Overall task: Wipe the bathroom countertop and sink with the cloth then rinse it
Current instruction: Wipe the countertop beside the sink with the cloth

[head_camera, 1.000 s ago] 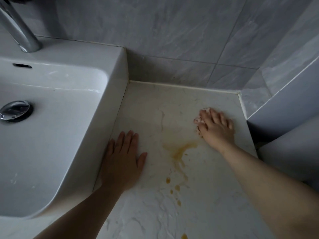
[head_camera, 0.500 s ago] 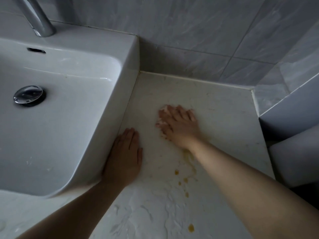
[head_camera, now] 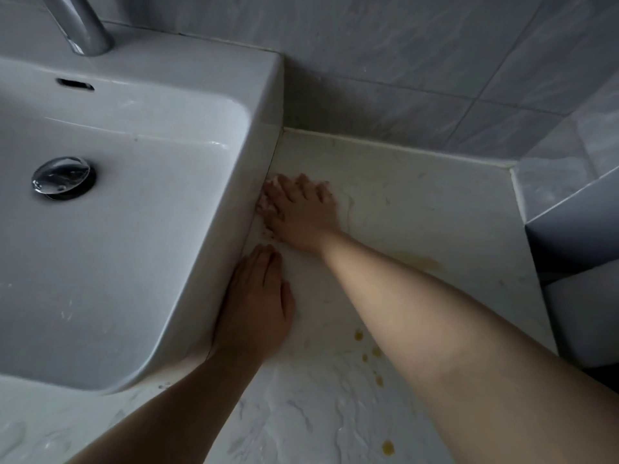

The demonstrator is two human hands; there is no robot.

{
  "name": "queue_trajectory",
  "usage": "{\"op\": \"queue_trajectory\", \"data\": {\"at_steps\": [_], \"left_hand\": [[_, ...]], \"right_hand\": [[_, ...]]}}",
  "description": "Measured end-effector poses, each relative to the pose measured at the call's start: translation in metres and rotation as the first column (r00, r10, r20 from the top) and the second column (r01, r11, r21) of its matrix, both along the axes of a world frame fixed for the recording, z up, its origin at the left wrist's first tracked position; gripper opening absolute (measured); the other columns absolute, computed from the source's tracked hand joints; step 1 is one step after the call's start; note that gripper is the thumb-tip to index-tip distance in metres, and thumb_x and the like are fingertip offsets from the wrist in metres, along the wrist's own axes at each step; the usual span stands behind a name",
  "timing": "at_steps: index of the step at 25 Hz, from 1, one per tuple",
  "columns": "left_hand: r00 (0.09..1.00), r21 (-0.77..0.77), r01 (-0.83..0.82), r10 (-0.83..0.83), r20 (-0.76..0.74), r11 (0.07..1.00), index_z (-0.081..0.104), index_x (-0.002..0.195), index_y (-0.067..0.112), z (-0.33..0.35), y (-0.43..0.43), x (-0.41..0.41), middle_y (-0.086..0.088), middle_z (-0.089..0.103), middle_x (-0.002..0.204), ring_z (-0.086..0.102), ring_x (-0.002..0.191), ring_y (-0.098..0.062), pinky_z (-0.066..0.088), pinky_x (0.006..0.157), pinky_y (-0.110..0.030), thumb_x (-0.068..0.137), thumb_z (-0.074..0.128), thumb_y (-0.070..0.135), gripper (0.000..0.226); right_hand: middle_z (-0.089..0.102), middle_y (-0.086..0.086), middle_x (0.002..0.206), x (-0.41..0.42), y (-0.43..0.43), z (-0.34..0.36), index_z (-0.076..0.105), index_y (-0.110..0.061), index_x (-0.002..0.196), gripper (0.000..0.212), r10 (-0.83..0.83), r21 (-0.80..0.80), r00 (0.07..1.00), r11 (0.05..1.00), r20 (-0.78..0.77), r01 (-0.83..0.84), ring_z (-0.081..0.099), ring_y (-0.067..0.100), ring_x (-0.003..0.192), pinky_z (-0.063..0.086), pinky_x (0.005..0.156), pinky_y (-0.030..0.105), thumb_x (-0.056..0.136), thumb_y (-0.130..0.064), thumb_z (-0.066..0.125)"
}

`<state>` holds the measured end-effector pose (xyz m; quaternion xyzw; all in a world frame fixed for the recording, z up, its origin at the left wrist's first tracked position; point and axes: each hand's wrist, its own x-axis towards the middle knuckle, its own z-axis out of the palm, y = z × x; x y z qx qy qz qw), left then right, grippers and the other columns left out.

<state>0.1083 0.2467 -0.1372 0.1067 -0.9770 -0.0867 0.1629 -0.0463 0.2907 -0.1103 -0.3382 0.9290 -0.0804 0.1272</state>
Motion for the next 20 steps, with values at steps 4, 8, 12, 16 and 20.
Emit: {"op": "queue_trajectory", "data": {"at_steps": [4,8,12,16,20], "left_hand": [[1.0,-0.013,0.009,-0.008,0.026,1.0,0.06,0.114,-0.01,0.002,-0.002,0.001,-0.026,0.061,0.118,0.059,0.11,-0.037,0.03,0.102,-0.038,0.084,0.037,0.019,0.048],[0.999,0.013,0.004,-0.004,0.052,1.0,0.06,0.115,-0.01,0.003,-0.001,0.0,-0.026,0.06,0.119,0.058,0.111,-0.038,0.029,0.102,-0.038,0.085,0.035,0.021,0.05],[0.998,0.029,-0.005,0.004,0.06,1.0,0.059,0.114,-0.01,0.002,0.0,0.0,-0.027,0.06,0.118,0.057,0.111,-0.038,0.034,0.101,-0.04,0.084,0.033,0.021,0.051],[0.998,0.049,0.004,-0.007,0.063,0.999,0.06,0.112,-0.012,0.004,0.001,0.0,-0.029,0.06,0.116,0.058,0.109,-0.041,0.044,0.095,-0.049,0.084,0.032,0.022,0.052],[0.998,0.051,0.011,-0.014,0.067,0.999,0.06,0.111,-0.014,0.002,0.0,0.0,-0.031,0.061,0.114,0.059,0.107,-0.042,0.045,0.094,-0.05,0.085,0.033,0.021,0.051]], "right_hand": [[0.0,-0.012,0.16,-0.014,0.064,0.0,0.01,-0.046,0.148,0.056,-0.111,0.071,0.993,0.991,-0.035,0.113,-0.004,0.02,0.147,-0.006,0.115,0.05,0.095,-0.057,0.027],[0.001,-0.015,0.16,-0.023,0.158,-0.001,0.013,-0.05,0.146,0.054,-0.409,0.117,0.909,0.902,-0.079,0.416,-0.001,0.019,0.147,-0.003,0.115,0.051,0.094,-0.057,0.027],[0.001,-0.013,0.16,-0.001,0.212,-0.001,0.013,-0.05,0.145,0.053,-0.687,0.109,0.726,0.72,-0.032,0.686,-0.004,0.021,0.147,-0.003,0.113,0.06,0.094,-0.059,0.023],[0.0,-0.008,0.161,0.035,0.156,-0.001,0.015,-0.048,0.146,0.055,-0.693,0.07,0.721,0.719,0.0,0.691,-0.007,0.024,0.147,-0.009,0.109,0.062,0.093,-0.063,0.022],[0.003,-0.007,0.161,0.065,0.1,-0.002,0.02,-0.047,0.145,0.055,-0.462,-0.003,0.886,0.887,-0.025,0.463,-0.006,0.025,0.147,-0.014,0.108,0.059,0.093,-0.063,0.026]]}}
